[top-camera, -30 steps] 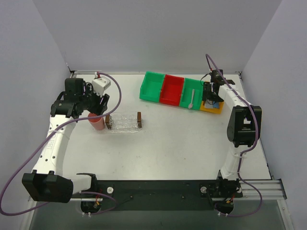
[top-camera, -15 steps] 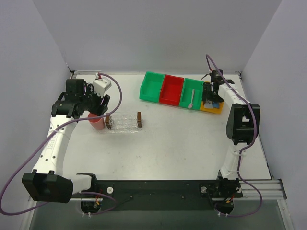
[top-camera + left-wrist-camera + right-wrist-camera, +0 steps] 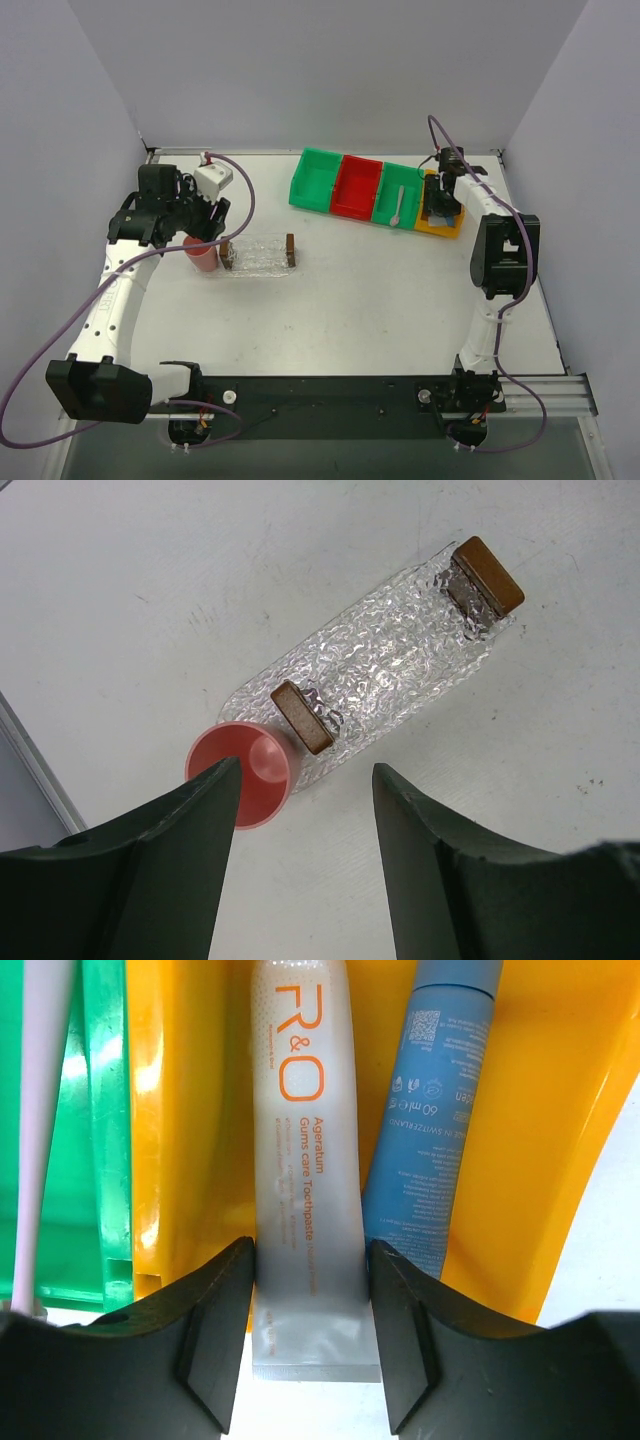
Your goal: Prepare toiletry sets of a toothbrush and toothpaste on the tray
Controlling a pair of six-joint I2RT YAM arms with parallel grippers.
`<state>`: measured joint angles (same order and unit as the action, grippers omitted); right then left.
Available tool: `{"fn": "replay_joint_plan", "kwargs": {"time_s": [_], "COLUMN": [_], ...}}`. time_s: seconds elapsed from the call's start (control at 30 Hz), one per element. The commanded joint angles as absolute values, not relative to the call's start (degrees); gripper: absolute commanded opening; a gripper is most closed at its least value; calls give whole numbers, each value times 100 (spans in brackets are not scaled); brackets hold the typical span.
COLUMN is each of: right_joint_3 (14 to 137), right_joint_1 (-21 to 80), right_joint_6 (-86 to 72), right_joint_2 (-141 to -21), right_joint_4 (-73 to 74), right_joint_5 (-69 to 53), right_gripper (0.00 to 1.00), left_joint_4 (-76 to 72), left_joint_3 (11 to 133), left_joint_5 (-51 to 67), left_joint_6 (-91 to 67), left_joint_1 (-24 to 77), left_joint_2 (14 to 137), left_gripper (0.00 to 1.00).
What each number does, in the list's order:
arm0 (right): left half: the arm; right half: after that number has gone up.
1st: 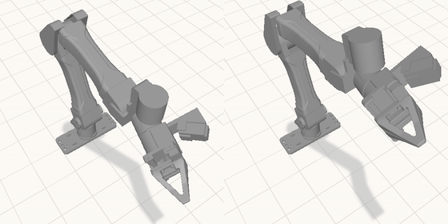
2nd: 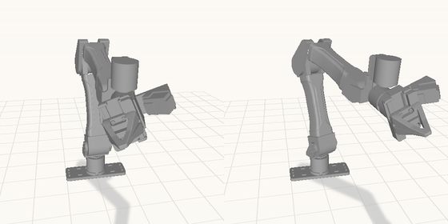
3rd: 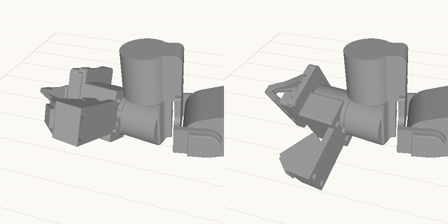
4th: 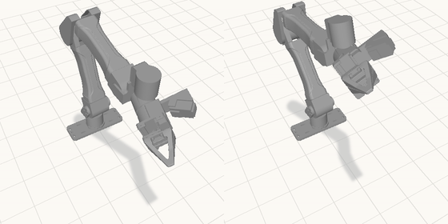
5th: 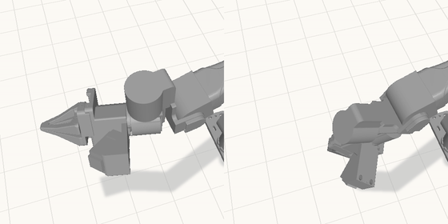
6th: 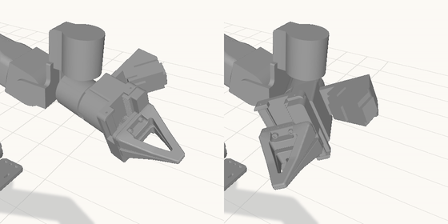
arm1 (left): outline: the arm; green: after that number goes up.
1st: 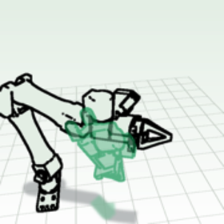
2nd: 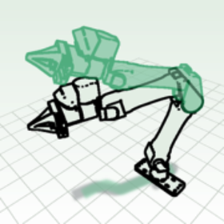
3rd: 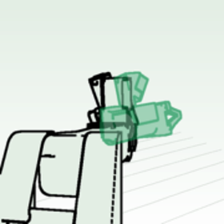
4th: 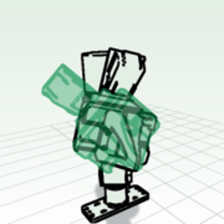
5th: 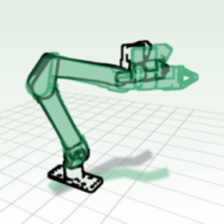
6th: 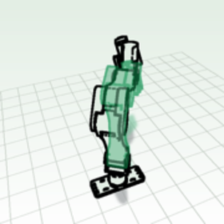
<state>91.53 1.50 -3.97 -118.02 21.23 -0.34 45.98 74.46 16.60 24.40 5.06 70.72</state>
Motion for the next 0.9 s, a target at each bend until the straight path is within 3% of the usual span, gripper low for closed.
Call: {"fn": "replay_joint_plan", "kwargs": {"time_s": [0.0, 0.23, 0.87], "right_joint_3": [9343, 9422, 9316], "right_joint_1": [141, 53, 9], "right_joint_6": [-360, -360, -316], "right_joint_2": [-11900, -11769, -10565], "right_joint_4": [2382, 2505, 2742], "right_joint_5": [-176, -307, -791], "right_gripper": [41, 25, 7], "left_joint_4": [4324, 4333, 4087], "left_joint_3": [7444, 7471, 7541], "left_joint_5": [1644, 1617, 1758], "left_joint_6": [2443, 2443, 2241], "left_joint_1": [554, 580, 659], "left_joint_2": [6996, 6996, 6987], "left_gripper": [65, 65, 65]}}
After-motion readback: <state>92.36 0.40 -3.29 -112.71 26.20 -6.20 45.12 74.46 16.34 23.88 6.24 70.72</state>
